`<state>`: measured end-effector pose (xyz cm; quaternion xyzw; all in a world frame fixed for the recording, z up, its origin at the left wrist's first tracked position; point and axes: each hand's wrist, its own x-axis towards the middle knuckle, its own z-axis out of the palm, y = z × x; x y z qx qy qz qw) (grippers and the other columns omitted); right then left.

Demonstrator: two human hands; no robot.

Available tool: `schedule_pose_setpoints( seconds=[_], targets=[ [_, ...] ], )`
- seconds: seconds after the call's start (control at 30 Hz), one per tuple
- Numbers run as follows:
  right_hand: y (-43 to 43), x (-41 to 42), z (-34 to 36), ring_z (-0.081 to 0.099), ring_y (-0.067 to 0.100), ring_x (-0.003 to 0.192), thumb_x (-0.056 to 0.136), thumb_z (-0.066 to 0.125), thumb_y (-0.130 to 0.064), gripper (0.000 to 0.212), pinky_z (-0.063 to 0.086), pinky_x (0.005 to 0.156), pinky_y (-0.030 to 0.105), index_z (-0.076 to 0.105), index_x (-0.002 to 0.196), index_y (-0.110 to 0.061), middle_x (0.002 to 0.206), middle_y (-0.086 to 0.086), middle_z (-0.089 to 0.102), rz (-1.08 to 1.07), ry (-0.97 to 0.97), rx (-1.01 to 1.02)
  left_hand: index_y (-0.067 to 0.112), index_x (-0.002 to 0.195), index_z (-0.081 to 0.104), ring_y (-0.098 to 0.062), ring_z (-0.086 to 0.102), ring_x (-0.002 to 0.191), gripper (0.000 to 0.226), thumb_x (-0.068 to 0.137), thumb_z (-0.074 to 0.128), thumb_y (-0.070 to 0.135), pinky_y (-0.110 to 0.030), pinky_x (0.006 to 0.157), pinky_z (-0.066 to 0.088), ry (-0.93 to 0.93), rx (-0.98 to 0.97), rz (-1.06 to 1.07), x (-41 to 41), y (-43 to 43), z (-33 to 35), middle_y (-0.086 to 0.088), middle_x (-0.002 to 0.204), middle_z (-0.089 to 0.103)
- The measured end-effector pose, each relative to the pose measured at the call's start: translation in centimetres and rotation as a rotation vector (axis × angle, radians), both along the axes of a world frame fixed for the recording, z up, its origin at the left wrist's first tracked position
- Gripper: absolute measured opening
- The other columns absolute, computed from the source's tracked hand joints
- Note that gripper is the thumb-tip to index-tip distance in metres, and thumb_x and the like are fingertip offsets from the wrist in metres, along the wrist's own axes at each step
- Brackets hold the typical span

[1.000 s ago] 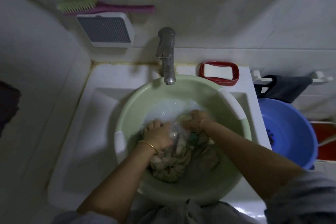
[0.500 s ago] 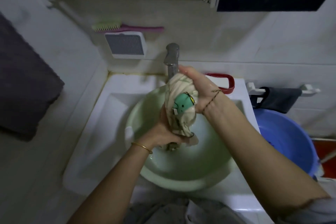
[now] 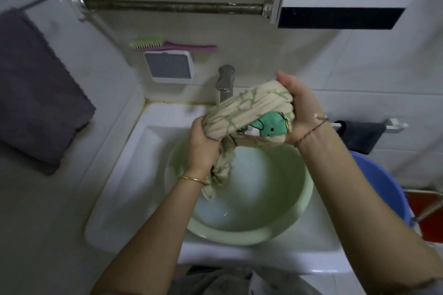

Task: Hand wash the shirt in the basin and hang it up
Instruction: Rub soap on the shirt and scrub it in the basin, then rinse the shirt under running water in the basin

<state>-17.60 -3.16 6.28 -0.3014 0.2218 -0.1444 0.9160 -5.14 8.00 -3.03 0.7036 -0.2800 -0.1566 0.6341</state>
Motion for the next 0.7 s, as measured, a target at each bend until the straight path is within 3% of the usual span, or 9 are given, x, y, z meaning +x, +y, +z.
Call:
schedule_pose_setpoints(
  seconds=[0.07,0.23,0.3,0.4,0.47,0.53,0.6,0.63,0.7],
  targets=[
    [-0.3,-1.2,-2.4,0.059,0.038,0.112,0.076,0.058,-0.042,0.062,0.05,0.091,0.05,0.057,0.124,-0.003,0.124,0.023,0.06,-0.105,0.123,-0.009,-0.001,0.112,0.052,-0.005,0.054,0.085,0.036,0.078,0.06,0.009,-0.002,0.073,0.041,-0.072,-0.029,0.022,0.5,0.0,1.0,0.002,0.098,0.057],
    [1.0,-1.7,-9.5,0.067,0.027,0.089,0.092,0.05,-0.037,0.033,0.053,0.083,0.039,0.067,0.1,-0.011,0.098,0.011,0.071,-0.193,0.503,-0.064,0.009,0.113,0.054,-0.015,0.052,0.098,0.033,0.081,0.056,0.003,-0.014,0.084,0.041,-0.38,0.1,-0.034,1.3,-0.6,3.1,-0.006,0.11,0.056],
    [1.9,-1.2,-10.9,0.063,0.027,0.089,0.092,0.051,-0.037,0.028,0.048,0.093,0.043,0.064,0.101,-0.014,0.099,0.012,0.066,-0.077,0.688,-0.292,0.011,0.118,0.054,-0.017,0.05,0.103,0.039,0.081,0.053,0.0,-0.018,0.089,0.038,-0.508,0.155,-0.102,0.9,-0.7,4.1,-0.008,0.115,0.052],
    [2.3,-0.9,-11.6,0.053,0.03,0.117,0.095,0.05,-0.031,0.044,0.04,0.103,0.039,0.046,0.135,-0.014,0.129,0.01,0.054,0.105,0.944,-0.908,0.012,0.12,0.056,-0.021,0.051,0.101,0.042,0.081,0.054,-0.003,-0.023,0.089,0.039,-0.624,0.183,-0.172,0.5,-0.8,5.0,-0.008,0.113,0.049],
    [2.3,-1.4,-11.1,0.058,0.029,0.102,0.095,0.046,-0.018,0.017,0.047,0.085,0.033,0.06,0.104,-0.014,0.111,0.009,0.06,0.162,1.078,-1.368,0.012,0.119,0.056,-0.023,0.052,0.1,0.042,0.081,0.054,-0.005,-0.026,0.089,0.042,-0.642,0.204,-0.195,0.7,-0.7,4.9,-0.005,0.11,0.048],
    [2.4,-2.1,-10.1,0.052,0.027,0.079,0.089,0.048,-0.006,0.02,0.038,0.066,0.029,0.05,0.071,-0.014,0.083,0.006,0.051,0.043,1.157,-1.657,0.013,0.117,0.058,-0.023,0.052,0.098,0.042,0.079,0.055,-0.006,-0.023,0.085,0.04,-0.641,0.22,-0.19,1.0,-0.5,4.6,-0.001,0.107,0.045],
    [2.1,-2.9,-9.7,0.051,0.031,0.076,0.08,0.056,0.004,0.012,0.031,0.062,0.031,0.061,0.084,-0.006,0.083,0.013,0.053,-0.241,1.25,-1.865,0.013,0.114,0.059,-0.022,0.051,0.095,0.042,0.077,0.055,-0.007,-0.018,0.079,0.036,-0.652,0.23,-0.187,1.4,-0.4,4.3,0.001,0.104,0.045],
    [1.9,-3.4,-9.7,0.051,0.034,0.081,0.078,0.057,0.005,0.021,0.029,0.062,0.034,0.063,0.096,-0.005,0.089,0.017,0.055,-0.323,1.352,-1.872,0.012,0.114,0.059,-0.021,0.051,0.094,0.042,0.077,0.055,-0.007,-0.016,0.077,0.034,-0.66,0.234,-0.193,1.5,-0.3,4.2,0.001,0.103,0.045],
    [1.6,-4.2,-9.8,0.048,0.037,0.098,0.087,0.049,0.001,0.037,0.034,0.067,0.037,0.053,0.12,-0.014,0.109,0.018,0.049,-0.22,1.502,-1.716,0.013,0.113,0.059,-0.019,0.05,0.093,0.042,0.077,0.054,-0.008,-0.015,0.076,0.033,-0.668,0.235,-0.213,1.6,-0.1,4.1,0.0,0.102,0.046]
  ],
)
